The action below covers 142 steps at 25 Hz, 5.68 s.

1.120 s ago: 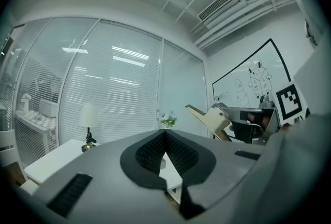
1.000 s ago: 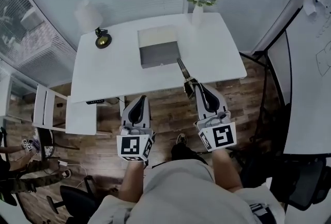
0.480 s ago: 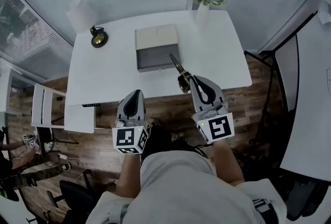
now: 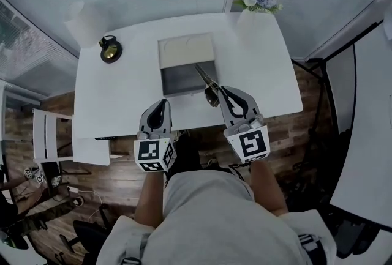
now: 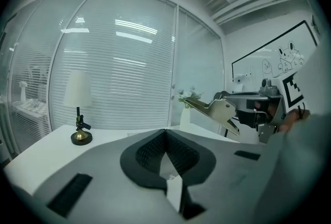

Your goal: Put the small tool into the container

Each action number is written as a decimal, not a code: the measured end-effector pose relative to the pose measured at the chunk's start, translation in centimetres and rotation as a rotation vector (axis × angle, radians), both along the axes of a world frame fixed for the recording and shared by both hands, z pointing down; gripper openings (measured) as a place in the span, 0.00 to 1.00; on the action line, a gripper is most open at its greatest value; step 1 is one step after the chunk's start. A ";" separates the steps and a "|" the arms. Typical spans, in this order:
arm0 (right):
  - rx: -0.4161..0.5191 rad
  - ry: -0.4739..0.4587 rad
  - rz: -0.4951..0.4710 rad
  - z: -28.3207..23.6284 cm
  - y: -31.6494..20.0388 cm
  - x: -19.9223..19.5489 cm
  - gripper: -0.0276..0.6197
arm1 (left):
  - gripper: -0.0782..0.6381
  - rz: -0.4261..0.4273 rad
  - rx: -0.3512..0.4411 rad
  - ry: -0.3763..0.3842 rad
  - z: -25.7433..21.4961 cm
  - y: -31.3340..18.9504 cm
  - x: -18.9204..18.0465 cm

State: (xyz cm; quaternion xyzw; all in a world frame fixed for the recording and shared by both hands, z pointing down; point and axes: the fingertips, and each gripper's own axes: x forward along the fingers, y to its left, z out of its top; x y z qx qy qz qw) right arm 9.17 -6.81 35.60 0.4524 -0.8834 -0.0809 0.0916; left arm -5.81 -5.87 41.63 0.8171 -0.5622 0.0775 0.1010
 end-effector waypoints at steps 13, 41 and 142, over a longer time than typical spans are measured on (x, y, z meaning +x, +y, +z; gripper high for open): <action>-0.198 0.225 -0.093 8.4 -5.7 -7.3 0.08 | 0.14 -0.045 -0.172 0.037 7.5 -5.2 -4.8; -0.393 0.559 -0.192 17.3 -11.2 -13.5 0.08 | 0.14 0.049 -0.380 0.053 16.0 -11.8 -9.5; -0.608 0.857 -0.305 26.2 -11.5 -12.2 0.24 | 0.14 0.160 -0.444 0.037 18.4 -14.3 -7.9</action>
